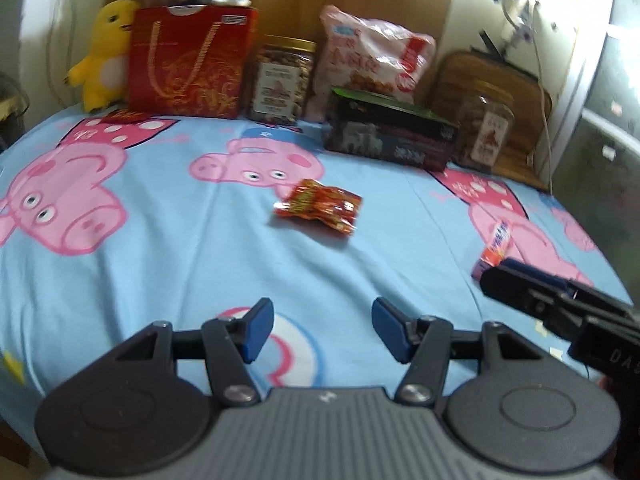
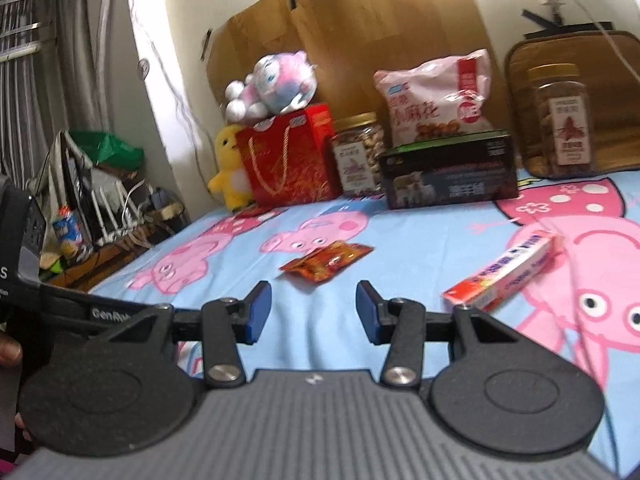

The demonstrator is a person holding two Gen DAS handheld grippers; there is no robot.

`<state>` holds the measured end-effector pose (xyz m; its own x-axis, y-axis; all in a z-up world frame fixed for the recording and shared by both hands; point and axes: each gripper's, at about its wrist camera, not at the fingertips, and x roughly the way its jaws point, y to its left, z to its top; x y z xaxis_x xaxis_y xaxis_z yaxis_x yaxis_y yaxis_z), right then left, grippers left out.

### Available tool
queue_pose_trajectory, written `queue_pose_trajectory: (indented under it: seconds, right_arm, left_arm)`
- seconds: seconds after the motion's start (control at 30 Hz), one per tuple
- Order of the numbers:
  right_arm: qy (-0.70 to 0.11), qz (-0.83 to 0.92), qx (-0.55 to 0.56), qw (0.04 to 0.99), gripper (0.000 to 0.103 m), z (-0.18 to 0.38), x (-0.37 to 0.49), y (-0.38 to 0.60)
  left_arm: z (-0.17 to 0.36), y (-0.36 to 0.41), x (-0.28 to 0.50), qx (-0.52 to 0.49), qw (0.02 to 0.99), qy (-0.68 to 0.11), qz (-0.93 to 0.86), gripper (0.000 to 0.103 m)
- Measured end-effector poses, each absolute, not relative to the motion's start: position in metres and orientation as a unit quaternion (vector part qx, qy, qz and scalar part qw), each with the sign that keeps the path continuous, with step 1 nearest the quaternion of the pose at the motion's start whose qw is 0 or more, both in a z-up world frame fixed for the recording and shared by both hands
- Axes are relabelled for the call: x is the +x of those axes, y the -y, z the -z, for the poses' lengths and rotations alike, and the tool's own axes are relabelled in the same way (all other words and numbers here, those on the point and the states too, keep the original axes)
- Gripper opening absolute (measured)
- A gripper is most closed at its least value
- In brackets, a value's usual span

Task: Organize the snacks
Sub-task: 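Reach the right tool toward the pink candy box on the sheet, then grasp the pink candy box with the right tool and lift it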

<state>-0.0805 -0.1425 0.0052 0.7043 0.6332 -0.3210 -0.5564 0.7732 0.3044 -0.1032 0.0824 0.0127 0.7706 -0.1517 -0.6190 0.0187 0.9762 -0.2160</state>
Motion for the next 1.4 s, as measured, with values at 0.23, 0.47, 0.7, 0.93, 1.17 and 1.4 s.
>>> queue_pose_trajectory:
  seconds: [0.23, 0.47, 0.7, 0.93, 1.17, 1.4]
  right_arm:
    - [-0.191, -0.288, 0.088, 0.934, 0.049, -0.014, -0.054, 0.164]
    - [-0.229, -0.175, 0.190, 0.939, 0.050, -0.018, 0.015, 0.267]
    - [-0.315, -0.205, 0.274, 0.885, 0.044, 0.017, 0.074, 0.297]
    - [-0.320, -0.229, 0.274, 0.877, 0.019, 0.028, 0.053, 0.296]
    - [-0.312, -0.279, 0.247, 0.874, 0.030, 0.024, -0.003, 0.290]
    - [-0.286, -0.254, 0.234, 0.894, 0.048, 0.023, -0.030, 0.300]
  left_arm:
    - [-0.018, -0.090, -0.101, -0.107, 0.937, -0.320, 0.087, 0.056]
    - [-0.024, -0.008, -0.068, -0.026, 0.904, -0.344, 0.253, 0.053]
    - [-0.011, 0.033, -0.016, -0.070, 0.869, -0.393, 0.291, 0.043]
    - [0.006, 0.033, 0.011, -0.089, 0.860, -0.419, 0.277, 0.020]
    - [-0.001, -0.001, 0.003, -0.105, 0.876, -0.398, 0.251, 0.029]
    - [-0.018, -0.033, -0.011, -0.129, 0.890, -0.357, 0.251, 0.055]
